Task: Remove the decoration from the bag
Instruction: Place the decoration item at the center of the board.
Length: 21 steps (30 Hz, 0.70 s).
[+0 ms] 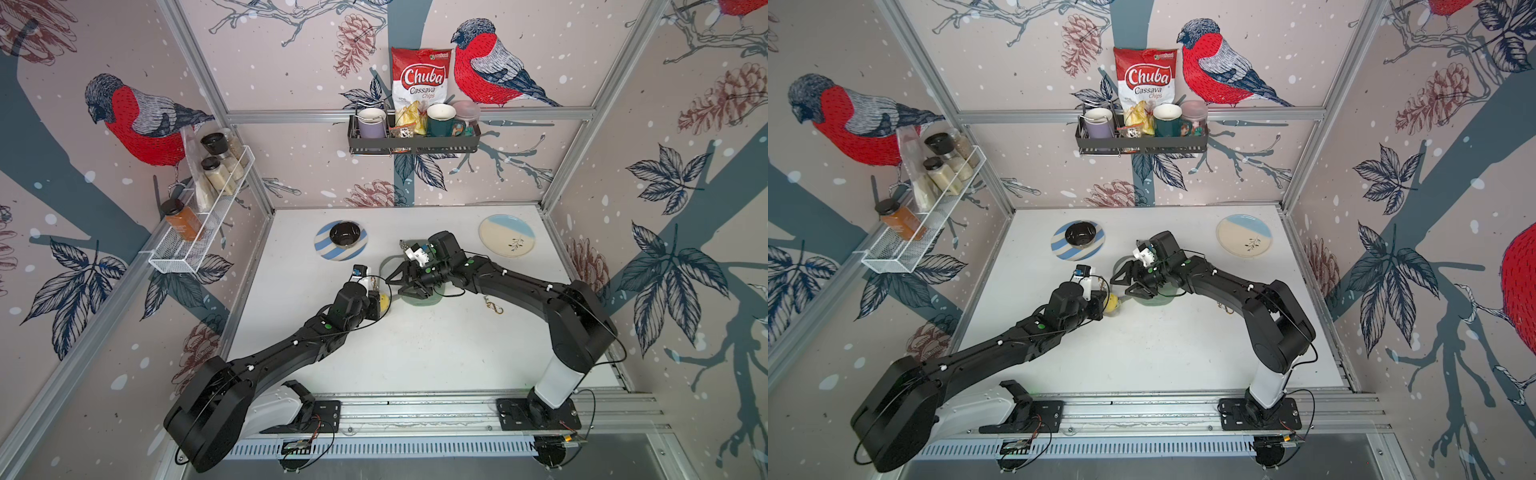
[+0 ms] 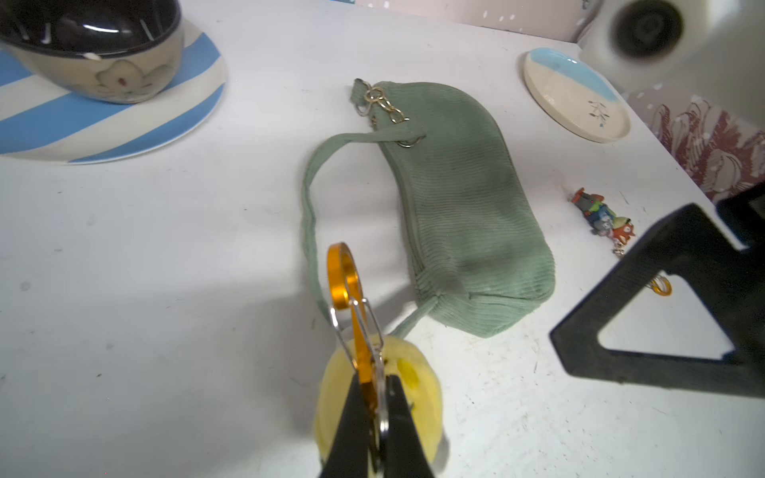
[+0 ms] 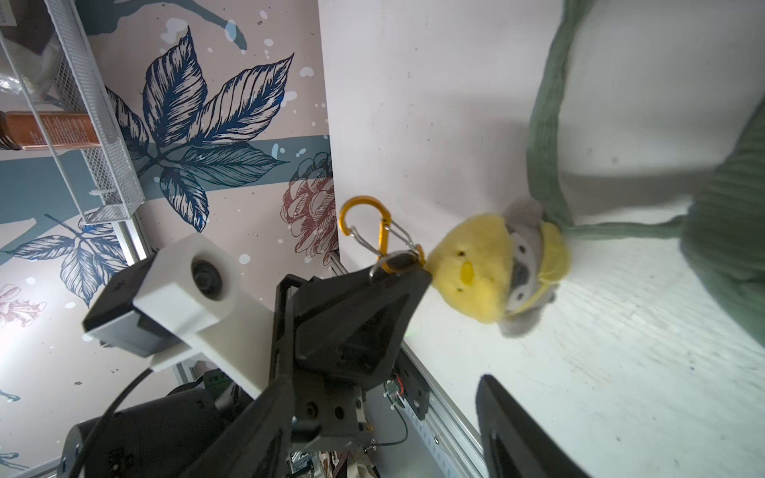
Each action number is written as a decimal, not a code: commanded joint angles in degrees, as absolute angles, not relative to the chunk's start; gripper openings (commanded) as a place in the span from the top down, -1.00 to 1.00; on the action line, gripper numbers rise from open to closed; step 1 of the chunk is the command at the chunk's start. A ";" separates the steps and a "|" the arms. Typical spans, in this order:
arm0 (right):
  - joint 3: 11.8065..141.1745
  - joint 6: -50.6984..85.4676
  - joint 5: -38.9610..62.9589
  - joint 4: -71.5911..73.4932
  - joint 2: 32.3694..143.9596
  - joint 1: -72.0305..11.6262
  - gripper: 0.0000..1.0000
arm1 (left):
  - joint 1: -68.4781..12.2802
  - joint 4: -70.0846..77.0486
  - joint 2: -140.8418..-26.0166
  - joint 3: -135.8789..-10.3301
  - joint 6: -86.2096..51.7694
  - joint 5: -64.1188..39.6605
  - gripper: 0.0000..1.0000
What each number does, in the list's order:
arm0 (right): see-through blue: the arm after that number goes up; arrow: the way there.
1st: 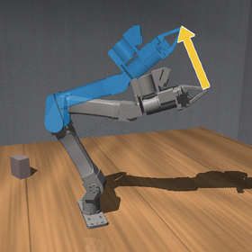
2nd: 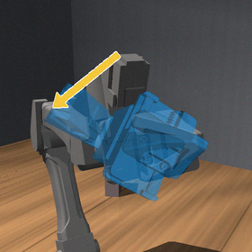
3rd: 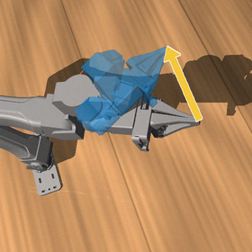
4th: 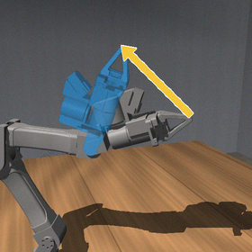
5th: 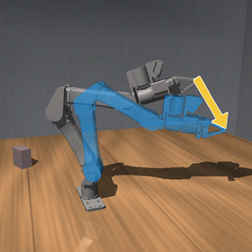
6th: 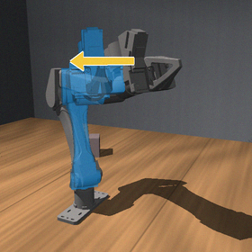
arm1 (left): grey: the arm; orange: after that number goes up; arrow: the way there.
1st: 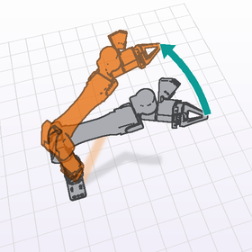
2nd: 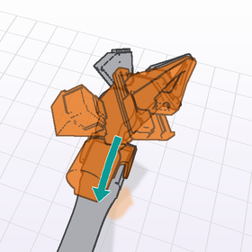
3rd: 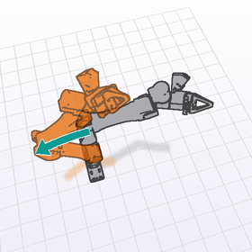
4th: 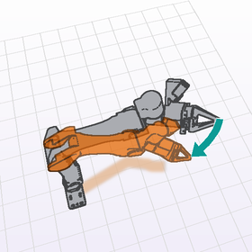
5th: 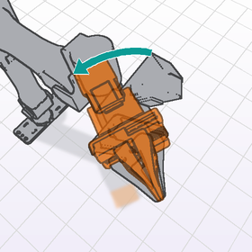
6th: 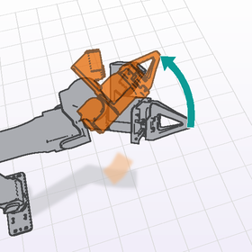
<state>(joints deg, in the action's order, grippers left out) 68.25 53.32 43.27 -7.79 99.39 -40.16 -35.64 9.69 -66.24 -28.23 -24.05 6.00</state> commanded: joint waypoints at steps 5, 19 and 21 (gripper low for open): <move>70.37 40.33 13.55 -19.60 99.59 -33.16 -0.01 | -29.15 -14.84 -63.91 -38.90 -28.26 12.38 -0.18; 61.27 50.32 -4.00 -19.01 103.39 -44.25 0.23 | -29.18 -21.01 -63.52 -45.81 -29.40 7.64 -0.48; 58.81 57.64 -4.18 -17.68 100.41 -48.37 0.20 | -29.44 -21.01 -63.37 -46.05 -29.18 8.19 -0.47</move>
